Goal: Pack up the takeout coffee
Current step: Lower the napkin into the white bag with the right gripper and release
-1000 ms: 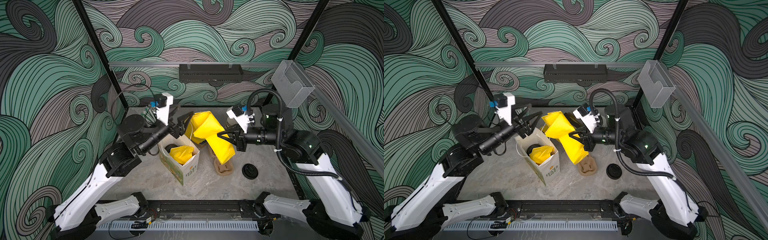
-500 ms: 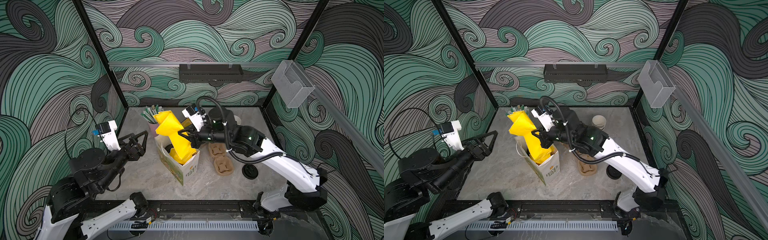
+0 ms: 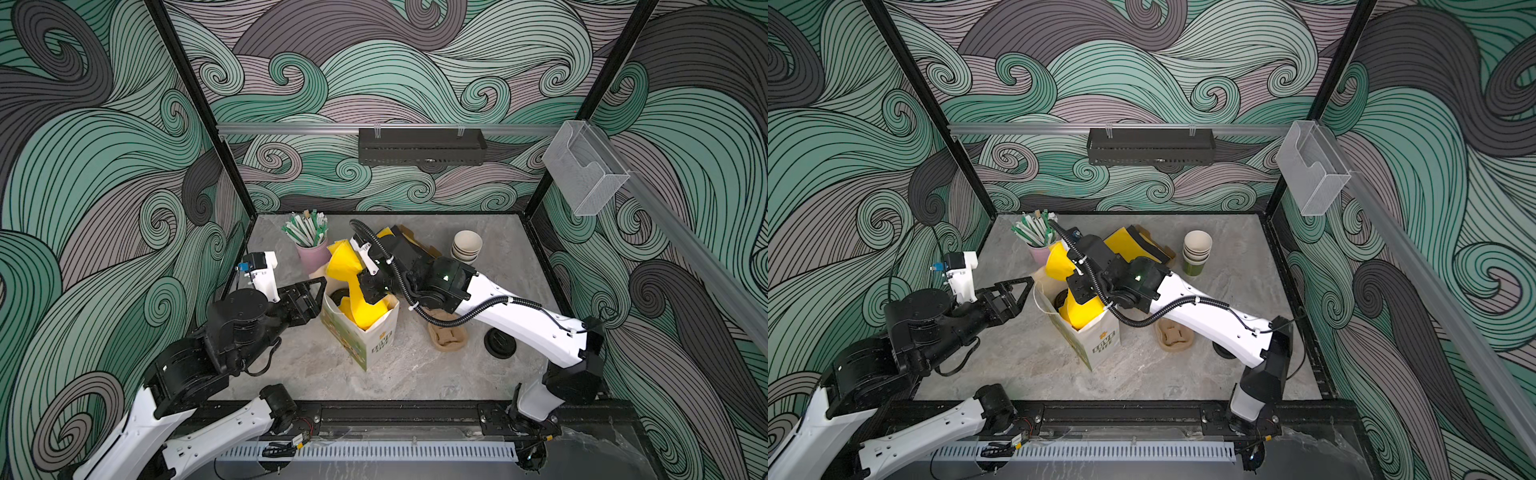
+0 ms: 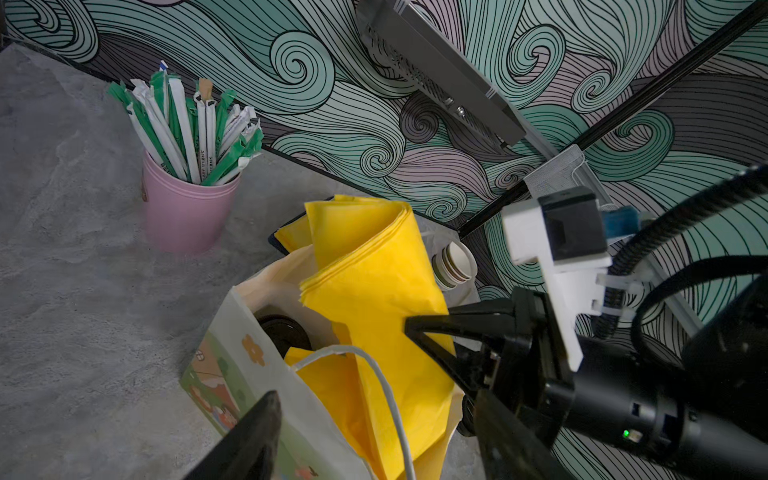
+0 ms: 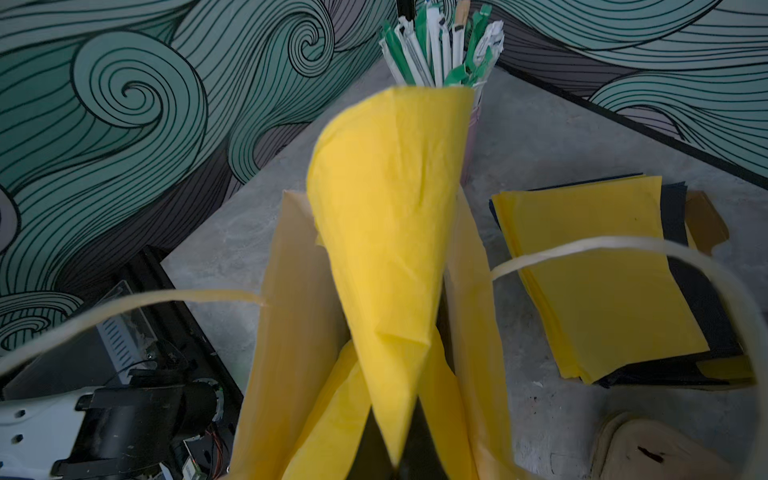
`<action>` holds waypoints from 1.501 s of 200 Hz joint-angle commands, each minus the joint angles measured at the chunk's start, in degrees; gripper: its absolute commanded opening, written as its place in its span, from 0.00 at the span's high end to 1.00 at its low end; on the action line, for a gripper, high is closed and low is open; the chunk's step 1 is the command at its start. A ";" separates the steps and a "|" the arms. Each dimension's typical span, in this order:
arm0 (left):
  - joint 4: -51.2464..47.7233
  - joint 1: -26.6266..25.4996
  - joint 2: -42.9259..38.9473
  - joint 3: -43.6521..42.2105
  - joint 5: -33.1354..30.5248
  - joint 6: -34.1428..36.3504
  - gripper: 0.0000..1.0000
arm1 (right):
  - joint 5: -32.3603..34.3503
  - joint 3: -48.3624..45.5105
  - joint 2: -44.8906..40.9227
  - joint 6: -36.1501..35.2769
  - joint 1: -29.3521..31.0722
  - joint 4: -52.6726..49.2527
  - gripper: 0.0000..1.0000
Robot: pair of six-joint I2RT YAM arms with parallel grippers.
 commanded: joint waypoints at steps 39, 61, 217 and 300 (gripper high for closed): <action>-1.64 0.11 1.81 2.44 -6.47 0.32 0.25 | -5.68 5.86 5.08 2.17 0.26 -9.91 1.00; -2.41 0.14 1.75 2.94 -7.98 0.66 0.25 | -6.72 6.81 6.74 2.52 0.14 -11.42 1.00; -1.35 0.13 0.76 1.76 -13.98 2.87 0.25 | -7.57 5.00 14.38 4.26 -0.11 -13.00 0.98; -2.25 0.15 1.18 2.45 -16.03 2.81 0.25 | -6.61 9.08 12.82 3.81 -0.11 -14.51 0.56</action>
